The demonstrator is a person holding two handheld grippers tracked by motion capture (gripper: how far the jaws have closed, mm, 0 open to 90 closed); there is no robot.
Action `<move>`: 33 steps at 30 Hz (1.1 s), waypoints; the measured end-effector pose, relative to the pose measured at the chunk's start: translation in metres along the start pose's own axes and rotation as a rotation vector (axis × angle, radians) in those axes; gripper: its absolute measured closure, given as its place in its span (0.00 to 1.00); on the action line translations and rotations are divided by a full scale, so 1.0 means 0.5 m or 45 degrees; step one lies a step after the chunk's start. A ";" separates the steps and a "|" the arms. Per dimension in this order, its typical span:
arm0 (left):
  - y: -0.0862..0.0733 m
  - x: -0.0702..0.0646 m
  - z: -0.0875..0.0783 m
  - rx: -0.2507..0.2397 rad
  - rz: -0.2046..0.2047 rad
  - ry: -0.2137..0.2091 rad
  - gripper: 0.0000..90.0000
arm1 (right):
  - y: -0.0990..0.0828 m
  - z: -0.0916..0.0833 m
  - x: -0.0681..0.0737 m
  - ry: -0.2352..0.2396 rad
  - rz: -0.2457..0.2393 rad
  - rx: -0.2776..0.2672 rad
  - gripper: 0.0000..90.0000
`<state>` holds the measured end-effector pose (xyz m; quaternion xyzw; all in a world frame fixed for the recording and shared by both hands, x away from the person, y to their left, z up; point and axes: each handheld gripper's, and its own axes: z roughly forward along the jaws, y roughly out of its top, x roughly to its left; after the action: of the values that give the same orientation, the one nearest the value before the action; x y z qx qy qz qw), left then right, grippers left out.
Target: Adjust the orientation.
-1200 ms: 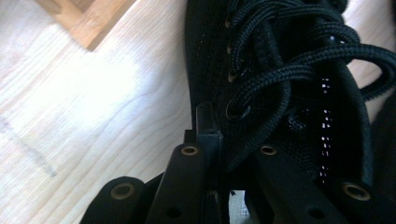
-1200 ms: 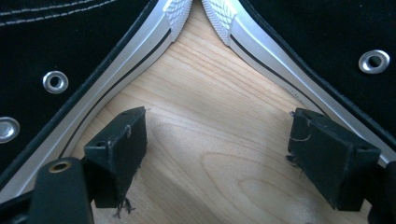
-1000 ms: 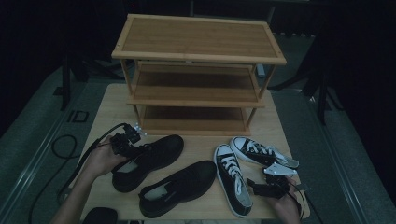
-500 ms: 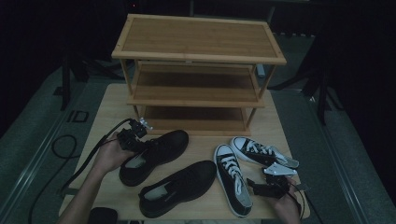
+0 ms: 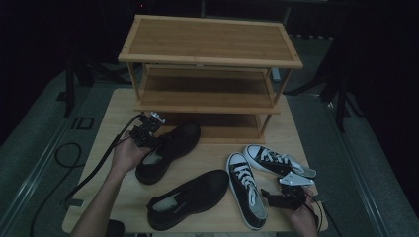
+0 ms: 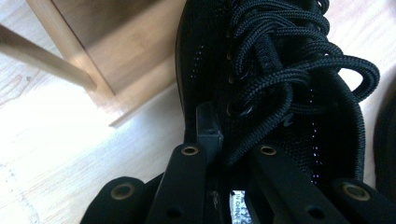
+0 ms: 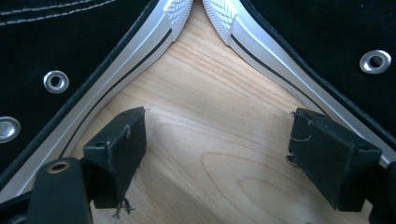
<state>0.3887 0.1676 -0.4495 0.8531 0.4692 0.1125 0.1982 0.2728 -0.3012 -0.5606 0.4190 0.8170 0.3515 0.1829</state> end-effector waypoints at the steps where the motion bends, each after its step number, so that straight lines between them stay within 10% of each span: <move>1: 0.003 0.000 0.002 -0.003 -0.006 0.010 0.98 | 0.000 0.000 0.000 0.000 0.000 0.000 0.21; 17: 0.024 -0.008 0.035 -0.104 -0.141 0.110 0.98 | 0.000 0.000 0.000 0.001 -0.001 0.000 0.21; 33: 0.000 -0.001 0.012 -0.187 -0.054 0.055 0.72 | 0.000 0.000 0.000 0.002 -0.002 0.000 0.21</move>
<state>0.3909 0.1656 -0.4549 0.8236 0.4819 0.1606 0.2523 0.2731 -0.3013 -0.5607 0.4183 0.8173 0.3517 0.1826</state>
